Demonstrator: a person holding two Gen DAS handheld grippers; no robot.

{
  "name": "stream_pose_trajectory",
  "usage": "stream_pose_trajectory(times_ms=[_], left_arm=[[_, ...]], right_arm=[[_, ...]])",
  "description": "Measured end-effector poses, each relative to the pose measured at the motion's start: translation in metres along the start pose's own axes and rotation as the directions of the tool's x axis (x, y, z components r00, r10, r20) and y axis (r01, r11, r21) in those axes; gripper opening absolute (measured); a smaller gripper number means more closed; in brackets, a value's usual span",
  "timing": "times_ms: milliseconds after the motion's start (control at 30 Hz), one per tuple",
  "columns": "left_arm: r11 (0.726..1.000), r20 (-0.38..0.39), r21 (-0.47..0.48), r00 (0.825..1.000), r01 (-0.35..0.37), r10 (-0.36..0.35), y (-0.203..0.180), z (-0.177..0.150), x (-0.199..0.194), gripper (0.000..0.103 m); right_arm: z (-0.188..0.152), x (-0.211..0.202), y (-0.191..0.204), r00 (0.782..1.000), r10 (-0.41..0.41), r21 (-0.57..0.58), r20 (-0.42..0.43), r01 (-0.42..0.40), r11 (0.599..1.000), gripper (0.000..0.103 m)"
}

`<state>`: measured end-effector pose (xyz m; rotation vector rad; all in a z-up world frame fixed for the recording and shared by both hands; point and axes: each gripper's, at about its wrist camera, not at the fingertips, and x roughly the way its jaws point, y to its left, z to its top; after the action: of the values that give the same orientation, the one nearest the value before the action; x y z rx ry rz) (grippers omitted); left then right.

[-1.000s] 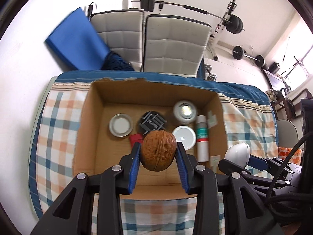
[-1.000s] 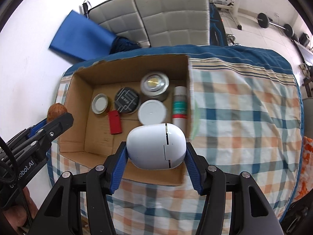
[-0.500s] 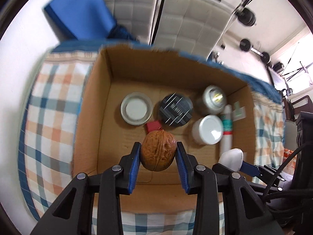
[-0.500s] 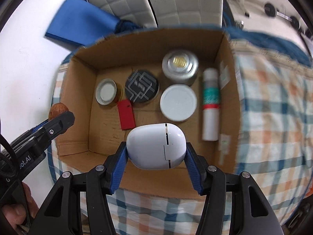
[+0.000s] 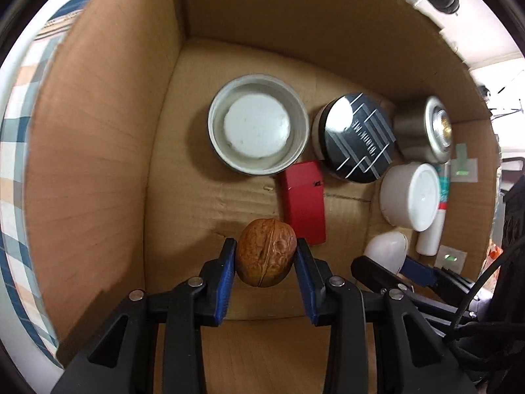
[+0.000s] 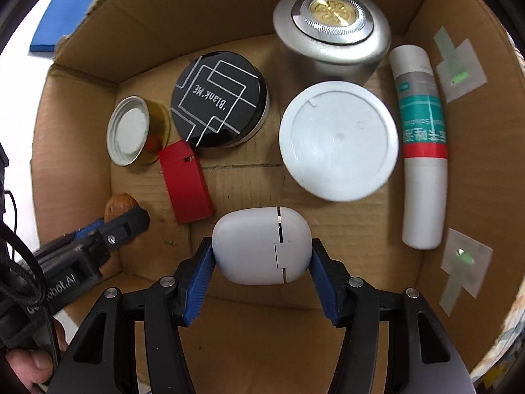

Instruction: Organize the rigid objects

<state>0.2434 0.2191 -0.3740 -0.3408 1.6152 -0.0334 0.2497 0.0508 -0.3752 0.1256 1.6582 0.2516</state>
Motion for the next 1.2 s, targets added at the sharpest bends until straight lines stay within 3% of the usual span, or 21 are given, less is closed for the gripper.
stream_pose_trajectory(times_ms=[167, 300, 400, 567, 733, 767, 933, 1200], left_arm=[[1.0, -0.014, -0.009, 1.0, -0.021, 0.021, 0.008, 0.0, 0.007, 0.033], [0.997, 0.011, 0.015, 0.997, -0.076, 0.076, 0.007, -0.005, 0.001, 0.047], [0.994, 0.045, 0.033, 0.994, -0.102, 0.1, 0.004, -0.009, -0.01, 0.058], [0.994, 0.1, 0.043, 0.99, -0.102, 0.098, -0.001, -0.017, -0.032, 0.064], [0.992, 0.177, 0.037, 0.978, -0.118, 0.11, 0.0, -0.026, -0.058, 0.101], [0.992, 0.186, 0.037, 0.976, -0.123, 0.114, -0.004, -0.025, -0.063, 0.103], [0.989, 0.237, 0.034, 0.962, -0.147, 0.135, -0.021, -0.023, -0.081, 0.103], [0.985, 0.31, 0.026, 0.938, -0.171, 0.154, -0.038, -0.047, -0.112, 0.103]], right_arm=[[0.008, 0.017, 0.004, 0.999, -0.029, -0.011, -0.037, 0.029, 1.0, 0.06], [0.009, 0.024, 0.005, 0.997, -0.055, -0.017, -0.058, 0.054, 0.998, 0.061], [0.007, 0.019, 0.005, 0.995, -0.084, -0.027, -0.045, 0.083, 0.996, 0.072], [0.006, -0.001, 0.006, 0.992, -0.129, -0.054, -0.002, 0.129, 0.99, 0.08], [-0.001, -0.032, 0.004, 0.984, -0.165, -0.082, 0.06, 0.17, 0.982, 0.092], [-0.003, -0.036, 0.001, 0.983, -0.169, -0.081, 0.066, 0.174, 0.981, 0.097], [-0.006, -0.059, -0.009, 0.975, -0.195, -0.085, 0.105, 0.204, 0.975, 0.103], [-0.029, -0.08, -0.012, 0.98, -0.164, -0.059, 0.11, 0.171, 0.983, 0.103]])
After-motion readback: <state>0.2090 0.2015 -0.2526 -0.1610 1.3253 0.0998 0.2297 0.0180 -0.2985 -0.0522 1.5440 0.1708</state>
